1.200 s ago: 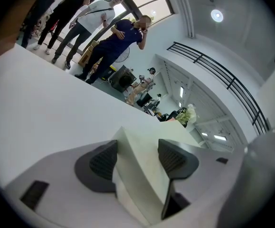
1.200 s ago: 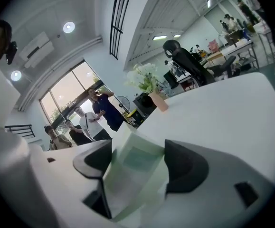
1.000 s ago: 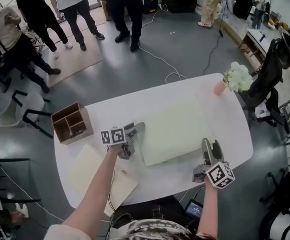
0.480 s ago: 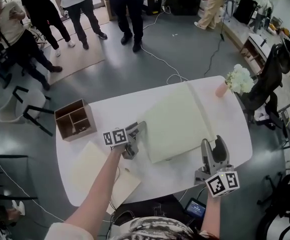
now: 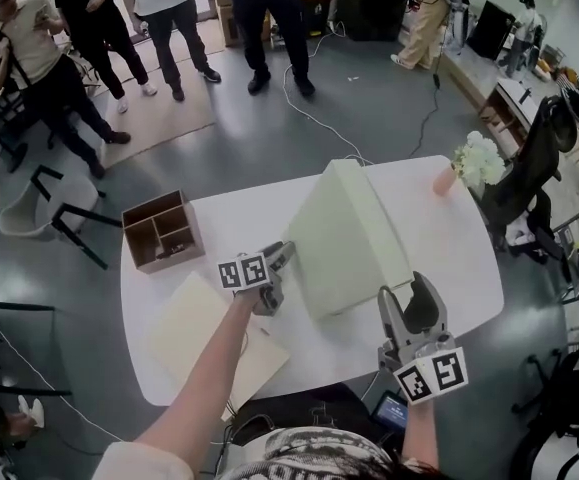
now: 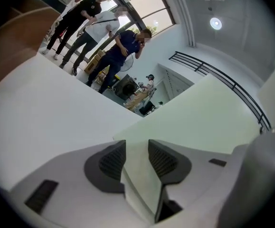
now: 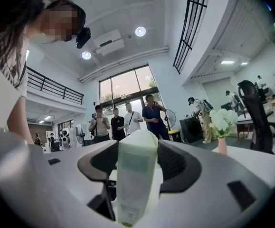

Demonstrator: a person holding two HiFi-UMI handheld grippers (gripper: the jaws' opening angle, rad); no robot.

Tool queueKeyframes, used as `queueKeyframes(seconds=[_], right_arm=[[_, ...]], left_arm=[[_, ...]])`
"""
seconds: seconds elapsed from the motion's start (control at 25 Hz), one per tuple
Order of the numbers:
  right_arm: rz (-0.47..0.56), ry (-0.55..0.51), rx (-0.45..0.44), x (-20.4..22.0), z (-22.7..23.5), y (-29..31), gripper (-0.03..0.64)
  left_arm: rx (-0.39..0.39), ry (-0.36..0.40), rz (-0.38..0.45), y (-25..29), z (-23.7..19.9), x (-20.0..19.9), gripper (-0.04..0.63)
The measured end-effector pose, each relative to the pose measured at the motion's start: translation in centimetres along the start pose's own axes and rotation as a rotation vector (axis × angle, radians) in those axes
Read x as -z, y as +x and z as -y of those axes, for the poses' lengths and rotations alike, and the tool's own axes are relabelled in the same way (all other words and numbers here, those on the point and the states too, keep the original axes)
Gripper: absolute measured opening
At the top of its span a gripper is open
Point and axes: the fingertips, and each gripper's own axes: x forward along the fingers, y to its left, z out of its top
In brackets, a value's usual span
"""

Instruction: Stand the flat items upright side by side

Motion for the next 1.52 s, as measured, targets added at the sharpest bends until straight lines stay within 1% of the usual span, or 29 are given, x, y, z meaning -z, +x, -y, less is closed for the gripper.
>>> queueKeyframes(seconds=[0.08, 0.2, 0.48, 0.6, 0.84, 0.92, 0.96, 1.0, 1.04, 1.16, 1.24, 1.32, 1.36, 1.44, 1.52], right_arm=[[-0.007, -0.026, -0.026, 0.1, -1.5, 0.0, 0.262], [-0.011, -0.053, -0.061, -0.1, -3.4, 0.0, 0.259], [-0.033, -0.116, -0.135, 0.8, -7.7, 0.1, 0.256], [-0.049, -0.141, -0.158, 1.3, -9.1, 0.2, 0.259], [-0.058, -0.152, -0.167, 1.6, -10.2, 0.3, 0.262], [-0.059, -0.147, -0.161, 1.9, -10.1, 0.3, 0.262], [-0.066, -0.145, -0.158, 2.3, -9.8, 0.2, 0.276], [-0.081, -0.146, -0.154, 3.1, -9.5, 0.1, 0.306], [-0.11, -0.15, -0.149, 4.4, -9.1, 0.0, 0.335], [-0.247, -0.172, -0.132, 9.7, -7.7, 0.7, 0.384], [-0.325, -0.172, -0.115, 13.1, -7.2, 1.9, 0.387], [-0.37, -0.178, -0.084, 15.7, -6.9, 3.1, 0.387], [-0.38, -0.195, -0.058, 16.5, -6.7, 3.5, 0.386], [-0.376, -0.238, -0.002, 17.0, -6.4, 4.0, 0.333], [-0.362, -0.252, 0.031, 16.9, -6.2, 4.2, 0.324]], left_arm=[[-0.023, 0.022, 0.0, -0.5, -0.1, 0.2, 0.135], [-0.029, 0.04, 0.002, -1.1, 0.5, 0.6, 0.134], [0.008, 0.053, 0.016, -2.8, 2.0, 1.0, 0.135], [0.012, 0.049, 0.022, -3.5, 2.3, 1.2, 0.135], [0.028, 0.048, 0.03, -4.1, 2.6, 1.2, 0.138], [0.04, 0.046, 0.027, -4.2, 2.6, 1.1, 0.146], [0.047, 0.043, 0.024, -4.2, 2.7, 1.2, 0.153], [0.052, 0.043, 0.021, -4.1, 2.7, 1.2, 0.161], [0.055, 0.044, 0.019, -4.1, 2.7, 1.2, 0.161], [0.057, 0.042, 0.014, -4.2, 2.6, 1.3, 0.161], [0.06, 0.038, 0.009, -4.3, 2.7, 1.4, 0.164], [0.063, 0.04, 0.006, -4.3, 2.9, 1.5, 0.166], [0.064, 0.042, 0.006, -4.4, 3.0, 1.5, 0.166], [0.067, 0.044, 0.008, -4.5, 3.2, 1.6, 0.166], [0.077, 0.048, 0.018, -4.8, 3.3, 1.5, 0.173]])
